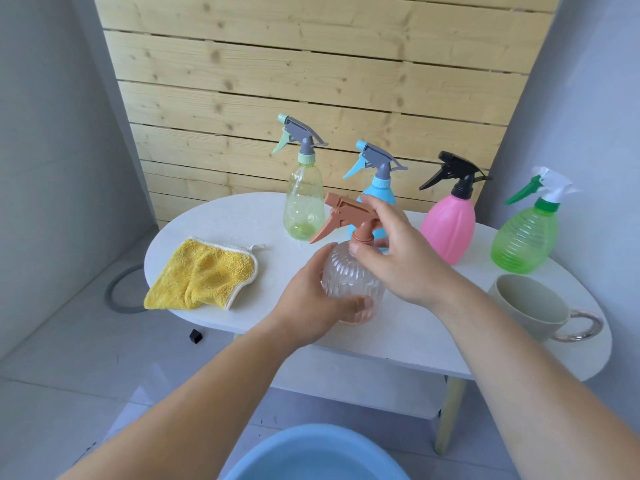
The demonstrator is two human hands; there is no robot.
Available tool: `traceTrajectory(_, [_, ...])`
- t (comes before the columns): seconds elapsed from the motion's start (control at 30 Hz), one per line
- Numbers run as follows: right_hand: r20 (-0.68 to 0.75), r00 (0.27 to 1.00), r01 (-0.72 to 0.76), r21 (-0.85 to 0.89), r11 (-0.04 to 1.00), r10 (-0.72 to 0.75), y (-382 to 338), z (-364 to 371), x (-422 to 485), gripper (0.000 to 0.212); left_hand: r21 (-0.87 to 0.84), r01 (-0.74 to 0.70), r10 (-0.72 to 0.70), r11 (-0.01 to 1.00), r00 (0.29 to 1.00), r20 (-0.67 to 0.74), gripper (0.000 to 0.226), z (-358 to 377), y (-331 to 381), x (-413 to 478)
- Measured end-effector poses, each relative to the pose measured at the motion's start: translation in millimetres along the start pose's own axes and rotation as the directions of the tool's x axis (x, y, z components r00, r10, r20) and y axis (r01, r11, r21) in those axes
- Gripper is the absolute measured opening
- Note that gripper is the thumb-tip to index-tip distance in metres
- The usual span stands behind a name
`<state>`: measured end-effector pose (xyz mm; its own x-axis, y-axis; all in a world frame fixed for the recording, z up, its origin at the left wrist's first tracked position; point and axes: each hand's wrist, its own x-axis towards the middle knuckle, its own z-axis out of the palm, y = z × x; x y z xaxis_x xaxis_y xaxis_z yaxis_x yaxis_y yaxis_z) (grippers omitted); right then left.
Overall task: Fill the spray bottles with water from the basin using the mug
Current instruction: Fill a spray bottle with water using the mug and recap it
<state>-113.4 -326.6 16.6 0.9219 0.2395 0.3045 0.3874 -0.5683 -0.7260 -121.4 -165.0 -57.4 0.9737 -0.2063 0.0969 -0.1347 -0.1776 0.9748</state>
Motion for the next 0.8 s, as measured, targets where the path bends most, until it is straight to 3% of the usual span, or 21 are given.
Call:
traceTrajectory(0.13, [-0.055,0.998,0.036,0.01,0.999,-0.036,3,0,1,0.034,0.014,-0.002,0.002,1.0,1.0,-0.011,0.079,1,0,0])
traceTrajectory(0.23, [-0.079,0.995,0.066,0.039,0.997,-0.063,2,5,-1,0.035,0.034,-0.008,0.008,0.999,1.0,-0.005,0.075,0,0,1])
traceTrajectory(0.37, [0.014,1.0,0.01,0.209,0.978,-0.014,7,-4,1,0.035,0.047,-0.004,0.005,0.999,1.0,-0.017,0.08,1,0,2])
traceTrajectory(0.47, [0.001,1.0,-0.011,0.312,0.95,0.011,9,-3,3,0.027,0.056,0.003,-0.001,0.998,0.999,-0.033,0.08,1,-1,2])
traceTrajectory(0.63, [-0.073,0.997,-0.01,0.31,0.951,0.034,11,1,4,0.022,0.074,0.009,-0.005,0.997,0.998,-0.064,0.08,1,1,1])
traceTrajectory(0.8, [-0.022,0.998,-0.047,0.36,0.932,0.059,12,-3,3,0.021,0.077,0.031,-0.028,0.997,0.998,-0.051,0.094,-1,2,2])
